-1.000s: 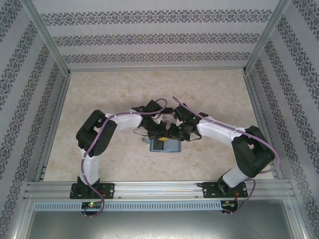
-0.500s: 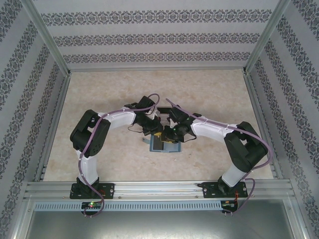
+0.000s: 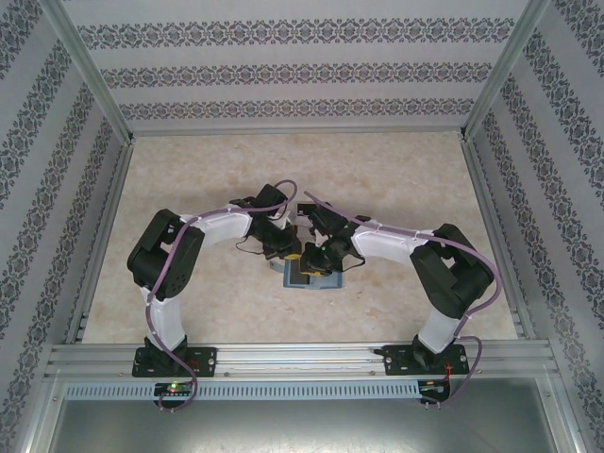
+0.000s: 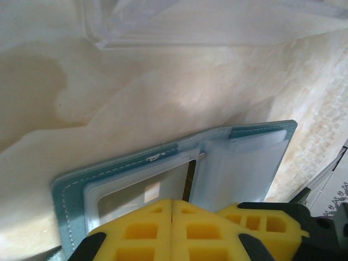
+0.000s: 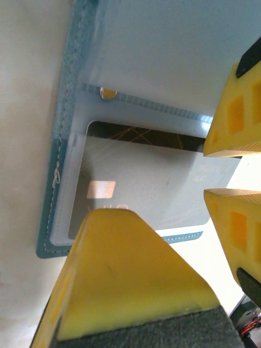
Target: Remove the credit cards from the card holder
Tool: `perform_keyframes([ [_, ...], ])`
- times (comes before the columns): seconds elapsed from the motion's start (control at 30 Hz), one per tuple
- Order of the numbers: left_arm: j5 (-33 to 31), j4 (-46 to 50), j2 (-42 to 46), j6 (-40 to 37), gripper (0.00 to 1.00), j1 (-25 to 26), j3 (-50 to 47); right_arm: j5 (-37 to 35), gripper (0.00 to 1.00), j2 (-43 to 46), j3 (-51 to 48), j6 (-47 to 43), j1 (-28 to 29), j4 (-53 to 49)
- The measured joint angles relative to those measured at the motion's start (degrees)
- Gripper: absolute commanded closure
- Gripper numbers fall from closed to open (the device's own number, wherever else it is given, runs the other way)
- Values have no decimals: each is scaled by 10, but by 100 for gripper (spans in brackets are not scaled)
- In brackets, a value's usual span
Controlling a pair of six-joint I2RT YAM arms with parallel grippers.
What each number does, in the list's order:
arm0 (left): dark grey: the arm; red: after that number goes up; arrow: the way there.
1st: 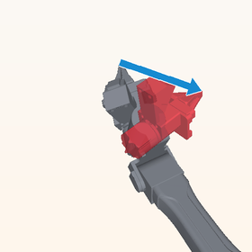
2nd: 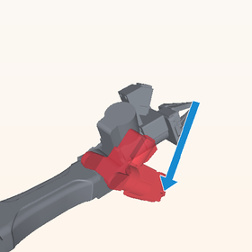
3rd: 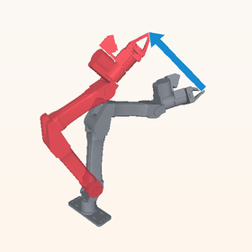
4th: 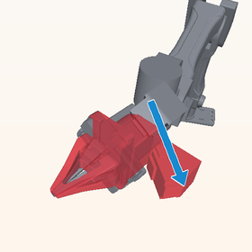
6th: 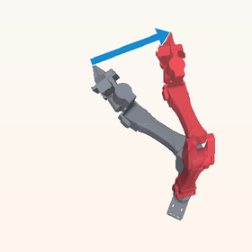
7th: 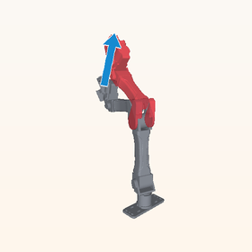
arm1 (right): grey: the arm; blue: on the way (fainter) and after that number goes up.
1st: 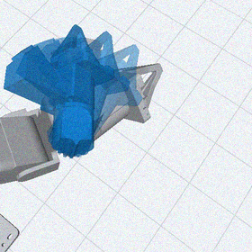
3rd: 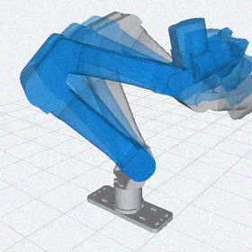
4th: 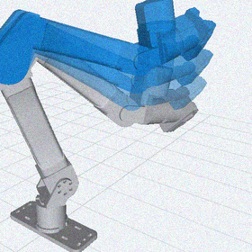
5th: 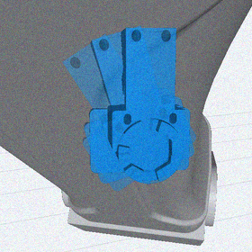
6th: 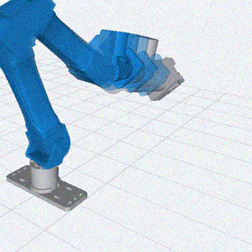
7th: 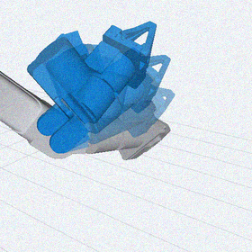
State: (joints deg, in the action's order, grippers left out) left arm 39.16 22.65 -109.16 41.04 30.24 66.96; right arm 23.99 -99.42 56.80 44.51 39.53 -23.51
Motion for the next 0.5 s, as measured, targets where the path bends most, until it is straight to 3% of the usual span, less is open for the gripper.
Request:
perform_keyframes([
  [0.5, -4, 14, 11, -7, 100, 0, -16, -42, 82, -7, 1, -45, -29, -42],
])
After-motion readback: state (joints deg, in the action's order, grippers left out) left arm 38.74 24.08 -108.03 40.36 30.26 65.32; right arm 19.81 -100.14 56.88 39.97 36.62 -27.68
